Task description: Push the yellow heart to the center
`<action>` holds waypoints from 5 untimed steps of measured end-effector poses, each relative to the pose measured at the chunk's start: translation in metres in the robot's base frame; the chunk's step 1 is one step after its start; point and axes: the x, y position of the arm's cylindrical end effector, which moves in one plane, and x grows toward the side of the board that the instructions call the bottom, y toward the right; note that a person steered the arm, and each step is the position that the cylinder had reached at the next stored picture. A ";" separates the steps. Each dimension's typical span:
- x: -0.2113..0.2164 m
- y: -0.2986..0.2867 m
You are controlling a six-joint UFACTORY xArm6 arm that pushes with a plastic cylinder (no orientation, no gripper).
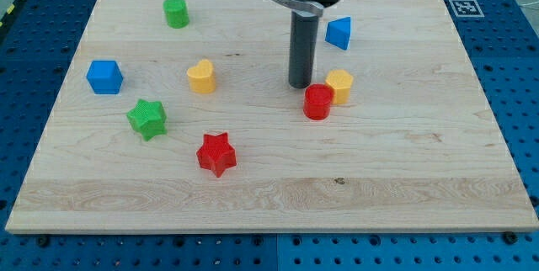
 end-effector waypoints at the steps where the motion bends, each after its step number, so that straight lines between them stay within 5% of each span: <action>1: 0.009 0.063; 2: 0.016 0.128; 3: 0.016 0.130; 5: -0.048 -0.025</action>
